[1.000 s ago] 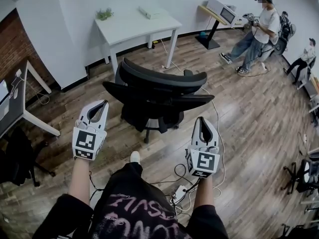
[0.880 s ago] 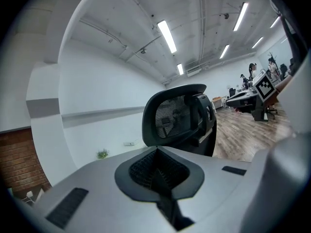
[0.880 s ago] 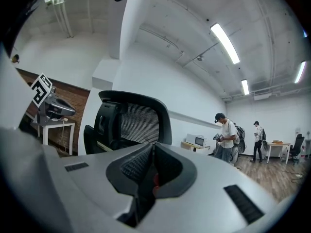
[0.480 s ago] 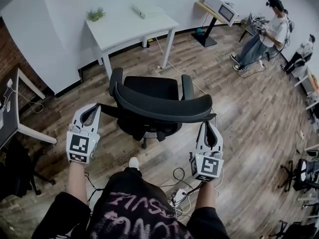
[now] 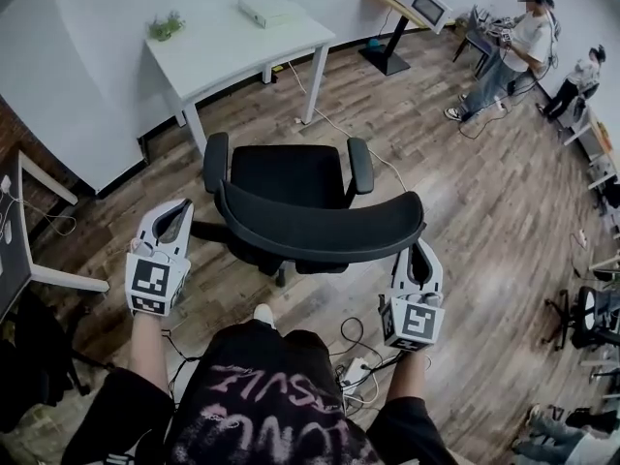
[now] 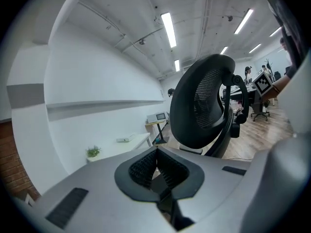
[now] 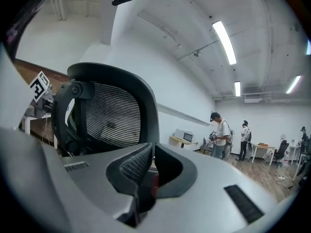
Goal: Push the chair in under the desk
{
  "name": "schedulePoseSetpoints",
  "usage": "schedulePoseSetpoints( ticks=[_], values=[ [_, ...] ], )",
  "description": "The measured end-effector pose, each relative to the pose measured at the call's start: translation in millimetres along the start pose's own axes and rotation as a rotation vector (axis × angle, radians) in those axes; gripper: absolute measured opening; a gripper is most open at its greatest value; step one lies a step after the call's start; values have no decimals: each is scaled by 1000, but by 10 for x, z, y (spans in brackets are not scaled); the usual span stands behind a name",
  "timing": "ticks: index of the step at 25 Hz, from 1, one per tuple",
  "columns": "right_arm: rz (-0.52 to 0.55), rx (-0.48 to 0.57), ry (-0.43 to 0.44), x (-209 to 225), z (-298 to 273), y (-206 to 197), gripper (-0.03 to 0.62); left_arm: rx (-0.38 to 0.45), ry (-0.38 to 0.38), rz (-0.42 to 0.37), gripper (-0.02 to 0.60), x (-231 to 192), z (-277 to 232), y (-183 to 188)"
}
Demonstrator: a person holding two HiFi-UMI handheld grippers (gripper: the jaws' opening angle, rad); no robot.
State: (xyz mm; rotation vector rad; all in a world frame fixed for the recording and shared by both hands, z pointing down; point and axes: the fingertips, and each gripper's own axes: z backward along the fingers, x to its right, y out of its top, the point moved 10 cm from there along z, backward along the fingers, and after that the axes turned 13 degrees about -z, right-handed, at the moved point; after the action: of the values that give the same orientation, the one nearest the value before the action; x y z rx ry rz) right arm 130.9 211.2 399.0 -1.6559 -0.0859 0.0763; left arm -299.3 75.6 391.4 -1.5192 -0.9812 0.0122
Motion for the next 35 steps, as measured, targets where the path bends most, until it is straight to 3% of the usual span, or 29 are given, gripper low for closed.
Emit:
schedulePoseSetpoints(
  ticks=[7, 14, 23, 28, 32, 35],
  values=[
    [-3, -1, 6, 22, -63, 51, 29, 4, -15, 9, 15, -34, -89, 9],
    [-7, -12, 70, 93, -156, 131, 31, -15, -8, 5, 17, 0, -66, 94],
    [112, -90, 167, 284, -214, 35, 37, -69, 27, -45, 17, 41, 38, 135],
    [94, -111, 235, 355, -224, 18, 113, -104, 6, -103, 20, 113, 73, 181],
    [182, -147, 273, 411, -215, 25, 132, -124, -21, -132, 88, 155, 111, 215],
    [242, -162, 326, 431, -214, 34, 164, -138, -44, -157, 104, 183, 143, 228]
  ],
)
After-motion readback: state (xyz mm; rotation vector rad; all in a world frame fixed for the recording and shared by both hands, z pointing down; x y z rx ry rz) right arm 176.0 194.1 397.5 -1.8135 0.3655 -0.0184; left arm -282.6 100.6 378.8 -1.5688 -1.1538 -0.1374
